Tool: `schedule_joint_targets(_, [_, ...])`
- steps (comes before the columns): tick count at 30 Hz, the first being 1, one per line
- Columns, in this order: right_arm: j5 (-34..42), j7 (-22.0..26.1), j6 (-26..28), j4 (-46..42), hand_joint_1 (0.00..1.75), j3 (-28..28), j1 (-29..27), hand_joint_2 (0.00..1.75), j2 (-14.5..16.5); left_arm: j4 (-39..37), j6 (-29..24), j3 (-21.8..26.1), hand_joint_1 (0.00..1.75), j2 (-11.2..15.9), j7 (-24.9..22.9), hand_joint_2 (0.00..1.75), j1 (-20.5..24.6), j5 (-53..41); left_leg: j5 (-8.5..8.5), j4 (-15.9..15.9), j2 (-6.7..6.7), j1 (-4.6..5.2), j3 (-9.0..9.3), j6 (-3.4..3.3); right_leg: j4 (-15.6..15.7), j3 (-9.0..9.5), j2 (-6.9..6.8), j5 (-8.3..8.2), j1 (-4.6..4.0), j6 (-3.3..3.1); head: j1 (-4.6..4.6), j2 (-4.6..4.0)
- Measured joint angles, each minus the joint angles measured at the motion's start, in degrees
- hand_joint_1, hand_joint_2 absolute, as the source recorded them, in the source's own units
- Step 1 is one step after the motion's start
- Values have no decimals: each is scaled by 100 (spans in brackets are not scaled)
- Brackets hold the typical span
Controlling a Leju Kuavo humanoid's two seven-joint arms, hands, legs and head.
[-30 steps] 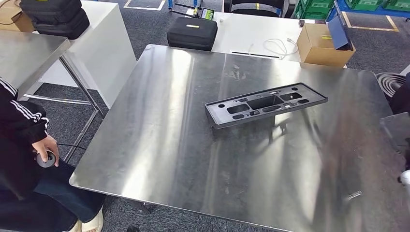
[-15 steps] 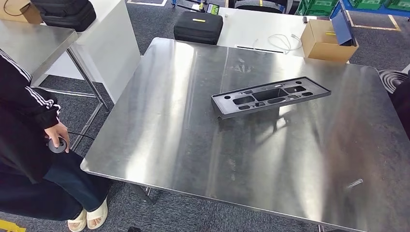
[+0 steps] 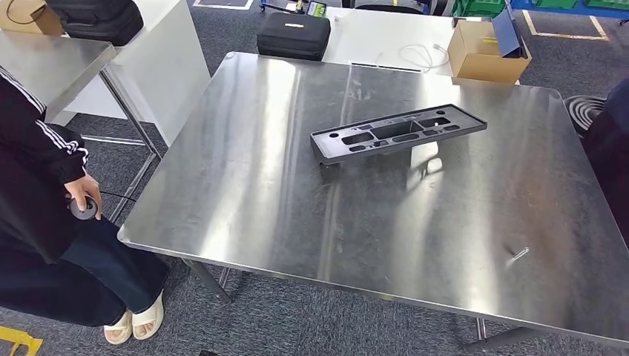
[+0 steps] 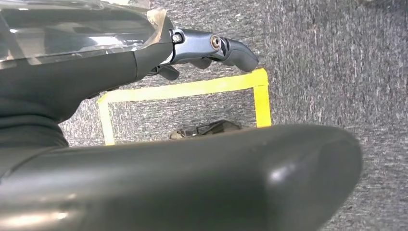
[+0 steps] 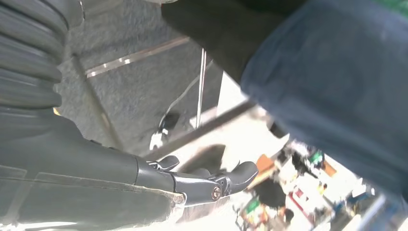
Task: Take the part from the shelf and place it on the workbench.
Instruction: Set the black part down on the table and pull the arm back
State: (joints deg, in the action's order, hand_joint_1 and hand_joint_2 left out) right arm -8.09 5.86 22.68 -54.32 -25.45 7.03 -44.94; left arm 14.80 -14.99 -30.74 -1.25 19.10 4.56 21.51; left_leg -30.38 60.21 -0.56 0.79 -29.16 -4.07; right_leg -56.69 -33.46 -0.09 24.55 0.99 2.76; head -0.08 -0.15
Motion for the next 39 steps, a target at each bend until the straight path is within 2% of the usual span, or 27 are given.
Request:
schedule_joint_targets(2, [-67, 0, 67, -15, 0, -155, -79, 175, 5, 0, -2, -11, 0, 2, -8, 0, 21, -16, -22, -336, -3, 42, 190, -49, 8, -22, 4, -70, 5, 81, -2, 0])
schedule_joint_targets(4, [-148, 2, 122, -15, 0, -332, -185, 175, 17, -1, -2, -20, 0, -10, -21, 0, 24, -32, 78, -414, 2, 64, 158, -76, 10, -47, 2, -115, 19, 163, -7, 0])
schedule_joint_targets(5, [-176, 5, 139, -11, 0, -423, -232, 175, 29, -1, -3, -22, 0, -14, -27, 0, 25, -37, 146, -455, 7, 62, 126, -97, -50, -99, 0, -47, 27, 169, -3, 0])
schedule_joint_targets(6, [-198, 11, 153, -7, 0, -507, -266, 175, 42, -2, -5, -24, 0, -14, -32, 0, 25, -37, 222, -494, 19, 54, 78, -119, -213, -183, 1, 104, 29, 156, 7, 0])
schedule_joint_targets(8, [-220, 22, 171, 2, 0, -626, -308, 175, 74, -2, -4, -29, 0, -20, -38, 0, 28, -39, 350, -513, 48, 47, -60, -143, -893, -433, 3, 572, 46, 129, 25, 0])
schedule_joint_targets(9, [-226, 25, 174, 5, 0, -661, -332, 175, 91, -3, -3, -32, 0, -25, -40, 0, 28, -40, 410, -508, 64, 47, -137, -143, -1279, -529, 4, 749, 54, 152, 33, 0])
schedule_joint_targets(10, [-229, 26, 175, 9, 0, -686, -353, 175, 109, -3, 0, -35, 0, -32, -40, 0, 27, -42, 465, -504, 78, 45, -214, -134, -1555, -567, 4, 826, 69, 202, 34, 0])
schedule_joint_targets(11, [-233, 26, 175, 13, 0, -710, -369, 175, 125, -4, 2, -38, 0, -38, -41, 0, 26, -44, 518, -496, 91, 41, -289, -120, -1641, -516, 3, 795, 90, 275, 34, 0])
schedule_joint_targets(12, [-237, 27, 175, 15, 0, -732, -376, 175, 133, -4, 2, -39, 0, -43, -42, 0, 25, -44, 562, -481, 100, 30, -360, -99, -1489, -357, 2, 681, 118, 358, 33, 0])
schedule_joint_targets(14, [-242, 31, 175, 16, 0, -774, -372, 175, 144, -4, 1, -40, 0, -42, -41, 0, 27, -44, 631, -408, 110, 13, -511, -37, -699, 216, 2, 492, 167, 499, 41, 0])
schedule_joint_targets(15, [-243, 34, 176, 17, 0, -788, -374, 175, 148, -4, 1, -40, 0, -38, -41, 0, 29, -44, 660, -363, 112, 14, -573, -1, -299, 479, 12, 475, 158, 503, 43, 0])
schedule_joint_targets(17, [-244, 36, 179, 21, 0, -802, -388, 175, 164, -5, 1, -41, 0, -33, -40, 0, 31, -44, 725, -298, 109, 35, -644, 59, 110, 719, 22, 538, 116, 434, 55, 0])
schedule_joint_targets(19, [-248, 36, 182, 26, 0, -807, -409, 175, 181, -11, 1, -43, 0, -34, -41, 0, 28, -44, 769, -263, 100, 39, -677, 98, 76, 625, 12, 506, 129, 338, 46, 0])
schedule_joint_targets(20, [-263, 36, 186, 26, 0, -808, -410, 175, 191, -15, 1, -43, 0, -32, -43, 0, 26, -45, 690, -197, 92, 32, -714, 120, 58, 578, 6, 475, 146, 277, 37, 0])
schedule_joint_targets(21, [-283, 31, 191, 27, 0, -812, -411, 175, 193, -19, 2, -44, 0, -31, -44, 0, 25, -45, 509, -39, 85, 23, -776, 147, 56, 520, -1, 431, 163, 197, 29, 0])
schedule_joint_targets(23, [-344, 22, 200, 33, 0, -840, -410, 175, 191, -22, 2, -48, 0, -32, -48, 0, 25, -40, -61, 577, 70, 2, -967, 193, 56, 411, -12, 325, 152, 46, 16, 0])
schedule_joint_targets(24, [-379, 22, 203, 51, 0, -870, -406, 175, 192, -22, 0, -50, 0, -34, -48, 0, 24, -29, -300, 954, 66, -8, -1058, 204, 52, 347, -14, 268, 139, 0, 13, 0])
schedule_joint_targets(25, [-423, 34, 205, 92, 0, -904, -398, 175, 201, -24, -5, -50, 0, -35, -46, 0, 22, -11, -418, 1252, 65, -19, -1102, 205, 49, 277, -16, 211, 123, -23, 9, 0])
schedule_joint_targets(26, [-477, 57, 214, 155, 0, -937, -384, 175, 217, -26, -16, -50, 0, -38, -42, 0, 18, 13, -410, 1396, 65, -28, -1068, 198, 45, 204, -16, 155, 105, -30, 9, 0])
schedule_joint_targets(27, [-537, 91, 232, 237, 0, -962, -365, 175, 239, -30, -31, -49, 0, -42, -34, 0, 14, 41, -301, 1346, 65, -34, -940, 180, 41, 136, -14, 101, 91, -27, 8, 0])
schedule_joint_targets(29, [-665, 172, 291, 427, 0, -1001, -317, 175, 308, -34, -66, -44, 0, -50, -9, 0, 11, 93, -34, 692, 57, -35, -402, 121, 36, 29, -8, 6, 71, -4, 7, 0])
schedule_joint_targets(31, [-754, 246, 370, 637, 0, -1034, -263, 175, 416, -35, -90, -34, 0, -65, 21, 0, 11, 135, 6, -100, 41, -24, 139, 80, 36, -27, -2, -83, 41, 51, 9, 0])
schedule_joint_targets(32, [-782, 274, 406, 755, 0, -1043, -233, 175, 492, -36, -98, -28, 0, -77, 37, 0, 8, 153, -22, -318, 34, -12, 270, 70, 44, -40, -2, -127, 31, 86, 10, 0])
schedule_joint_targets(34, [-824, 307, 481, 1027, 0, -1063, -202, 175, 689, -38, -110, -19, 0, -107, 71, 0, -12, 180, 16, -442, 34, 3, 262, 36, 87, -56, -6, -224, 11, 172, 16, 0])
schedule_joint_targets(36, [-848, 361, 560, 1313, 0, -1114, -243, 175, 977, -40, -116, -14, 0, -133, 94, 0, -32, 185, 140, -492, 40, -8, 179, -34, 1, -148, -6, -136, 16, 199, 26, 0])
schedule_joint_targets(37, [-854, 409, 590, 1467, 0, -1158, -283, 175, 1161, -42, -117, -14, 0, -143, 100, 0, -38, 172, 208, -513, 44, -19, 120, -63, -193, -243, -5, 32, 21, 181, 54, 0])
schedule_joint_targets(39, [-869, 539, 594, 1791, 0, -1262, -374, 175, 1562, -43, -116, -14, 0, -158, 96, 0, -45, 127, 314, -516, 46, -12, -10, -99, -905, -496, -3, 484, 36, 139, 104, 0])
